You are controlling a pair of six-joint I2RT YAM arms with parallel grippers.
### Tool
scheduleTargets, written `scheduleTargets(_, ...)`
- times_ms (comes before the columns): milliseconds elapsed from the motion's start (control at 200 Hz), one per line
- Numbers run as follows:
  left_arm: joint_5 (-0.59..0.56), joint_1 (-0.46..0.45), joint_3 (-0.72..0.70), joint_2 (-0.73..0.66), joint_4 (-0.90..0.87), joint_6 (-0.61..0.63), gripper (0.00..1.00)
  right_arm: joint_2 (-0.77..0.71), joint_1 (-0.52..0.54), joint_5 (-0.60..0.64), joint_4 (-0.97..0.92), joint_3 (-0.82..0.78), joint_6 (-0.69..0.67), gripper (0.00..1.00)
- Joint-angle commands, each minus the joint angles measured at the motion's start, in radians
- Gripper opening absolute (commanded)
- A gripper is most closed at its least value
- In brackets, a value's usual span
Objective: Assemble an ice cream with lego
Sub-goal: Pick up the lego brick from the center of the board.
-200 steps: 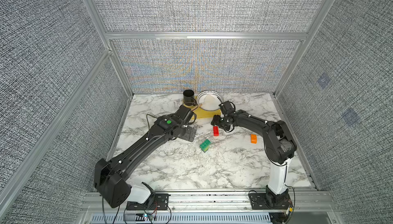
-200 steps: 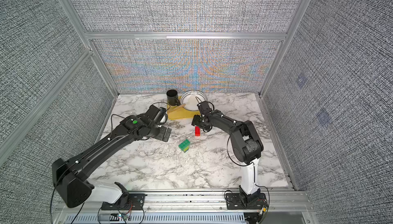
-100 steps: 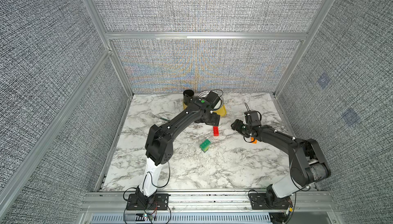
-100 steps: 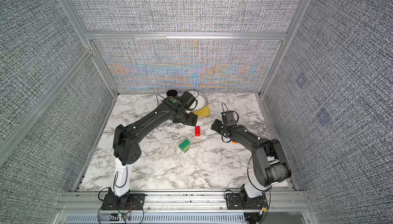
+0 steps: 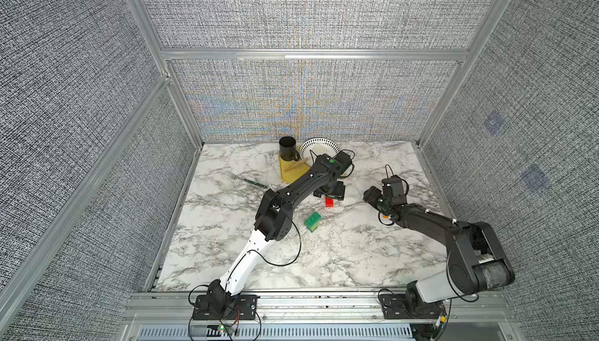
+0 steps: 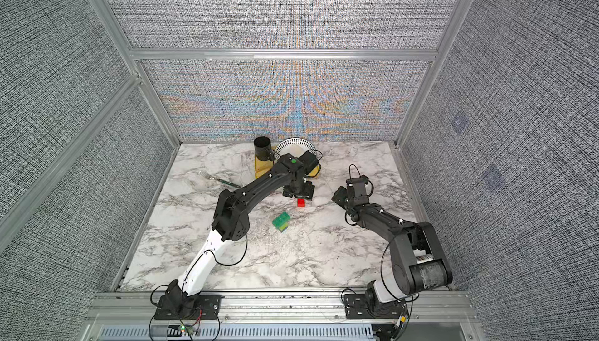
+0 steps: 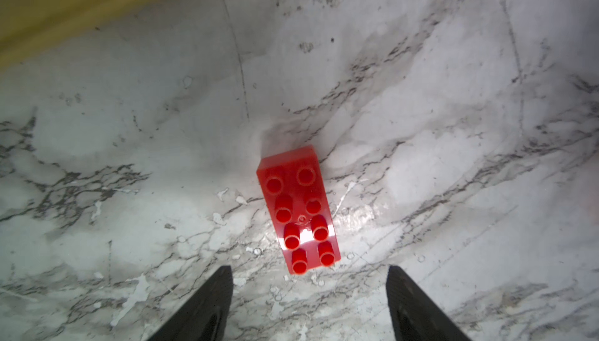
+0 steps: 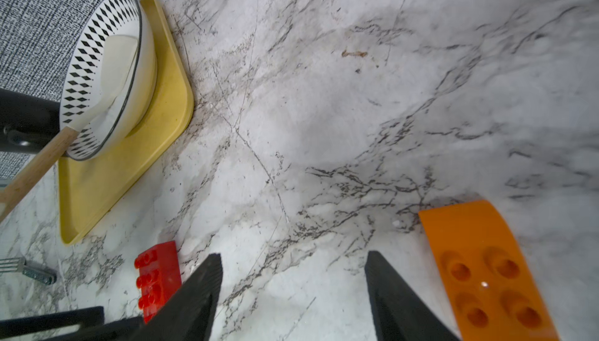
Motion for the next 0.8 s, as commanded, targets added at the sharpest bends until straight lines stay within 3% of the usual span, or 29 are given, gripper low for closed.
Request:
scheduleTargets(0, -0.020, -0.001, 0.013, 0.022, -0.029, -0.007, 0.74, 0.002, -0.003, 0.003, 0.027, 0.003, 0.006, 0.71)
scheduleTargets(140, -0.017, 0.000, 0.024, 0.046, -0.020, -0.001, 0.66, 0.013, -0.003, -0.011, 0.029, 0.009, 0.002, 0.71)
scheduleTargets(465, -0.024, 0.006, 0.052, 0.089, -0.011, 0.009, 0.58, 0.022, -0.003, -0.021, 0.028, 0.016, -0.006, 0.71)
scheduleTargets(796, -0.007, 0.007, 0.055, 0.054, 0.020, 0.063, 0.11, 0.014, -0.001, -0.039, 0.048, 0.008, -0.032, 0.70)
